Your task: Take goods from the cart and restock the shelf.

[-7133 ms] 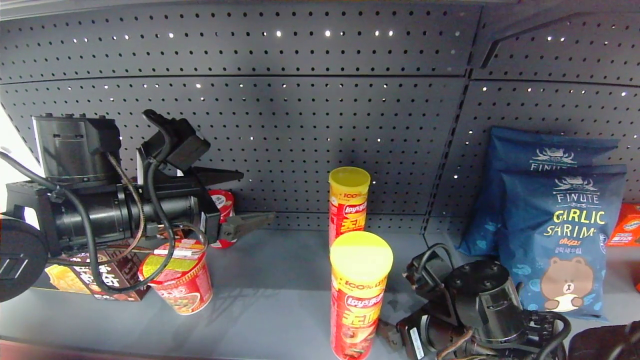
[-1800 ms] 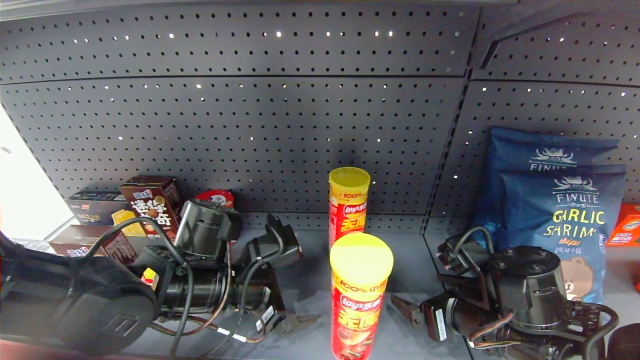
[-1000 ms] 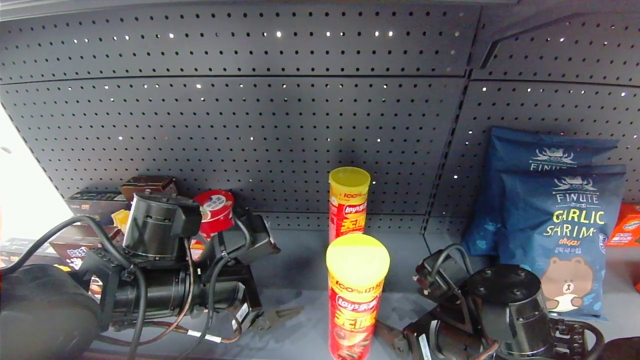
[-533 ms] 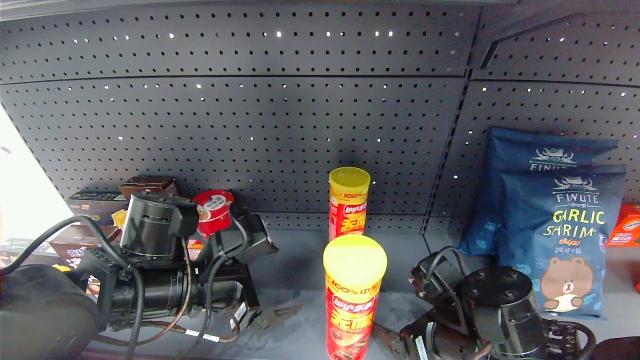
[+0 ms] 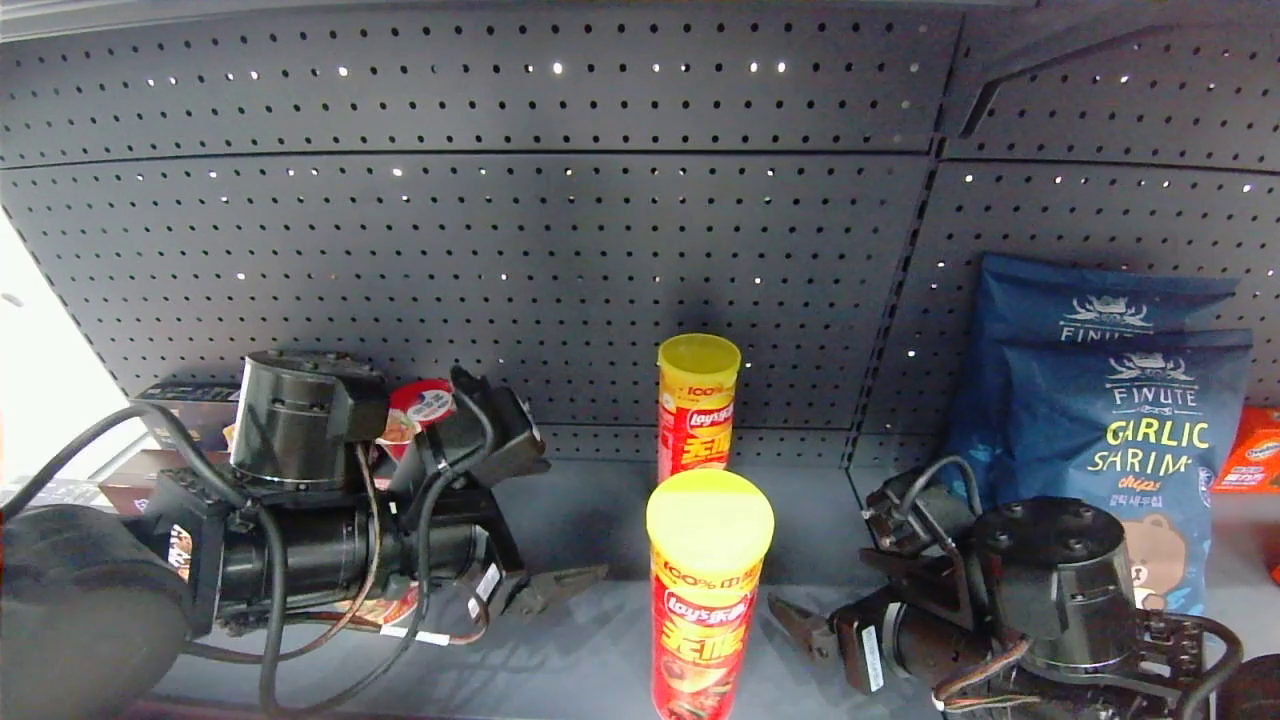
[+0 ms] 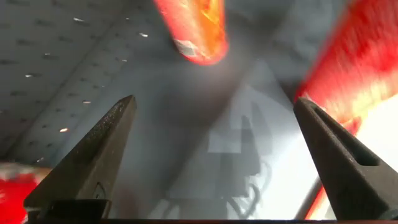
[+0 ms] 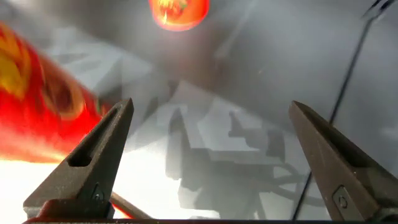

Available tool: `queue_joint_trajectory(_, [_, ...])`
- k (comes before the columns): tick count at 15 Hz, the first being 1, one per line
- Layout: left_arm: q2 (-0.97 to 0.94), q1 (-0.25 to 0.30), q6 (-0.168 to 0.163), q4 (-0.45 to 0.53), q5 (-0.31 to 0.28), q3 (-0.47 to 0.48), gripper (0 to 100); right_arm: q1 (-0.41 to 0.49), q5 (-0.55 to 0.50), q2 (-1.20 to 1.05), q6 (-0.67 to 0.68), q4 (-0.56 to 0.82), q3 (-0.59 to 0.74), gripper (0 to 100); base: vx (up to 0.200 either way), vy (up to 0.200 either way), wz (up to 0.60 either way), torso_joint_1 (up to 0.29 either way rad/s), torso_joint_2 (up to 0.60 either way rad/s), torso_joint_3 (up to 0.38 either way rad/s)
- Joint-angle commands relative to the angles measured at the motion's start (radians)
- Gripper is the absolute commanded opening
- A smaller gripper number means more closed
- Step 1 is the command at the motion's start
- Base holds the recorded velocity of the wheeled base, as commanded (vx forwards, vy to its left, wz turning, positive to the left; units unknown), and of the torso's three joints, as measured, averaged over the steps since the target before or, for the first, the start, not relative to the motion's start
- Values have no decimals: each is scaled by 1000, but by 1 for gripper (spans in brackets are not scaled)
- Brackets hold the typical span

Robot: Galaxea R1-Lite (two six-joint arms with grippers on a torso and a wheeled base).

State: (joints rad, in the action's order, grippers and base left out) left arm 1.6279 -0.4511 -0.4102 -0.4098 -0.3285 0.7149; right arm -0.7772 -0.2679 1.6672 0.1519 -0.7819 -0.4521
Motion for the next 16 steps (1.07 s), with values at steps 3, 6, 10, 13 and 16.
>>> queue_joint_trajectory(3, [-166, 20, 177, -18, 97, 38, 100, 84, -1, -60, 1, -11, -54, 100, 0, 0, 0, 0, 0, 0])
queue_joint_trajectory(6, [-301, 141, 157, -24, 97, 0, 100, 98, -7, -106, 1, -14, -62, 100, 0, 0, 0, 0, 0, 0])
queue_joint_trajectory(10, [-520, 287, 162, -23, 95, -118, 100, 125, -40, -221, -2, -3, -51, 100, 0, 0, 0, 0, 0, 0])
queue_joint_trajectory(13, [-744, 356, 160, -18, 137, -238, 100, 240, -40, -371, -17, 0, -7, 100, 0, 0, 0, 0, 0, 0])
queue_joint_trajectory(16, [-971, 362, 157, 40, 299, -350, 100, 394, -19, -529, -52, -2, 69, 100, 0, 0, 0, 0, 0, 0])
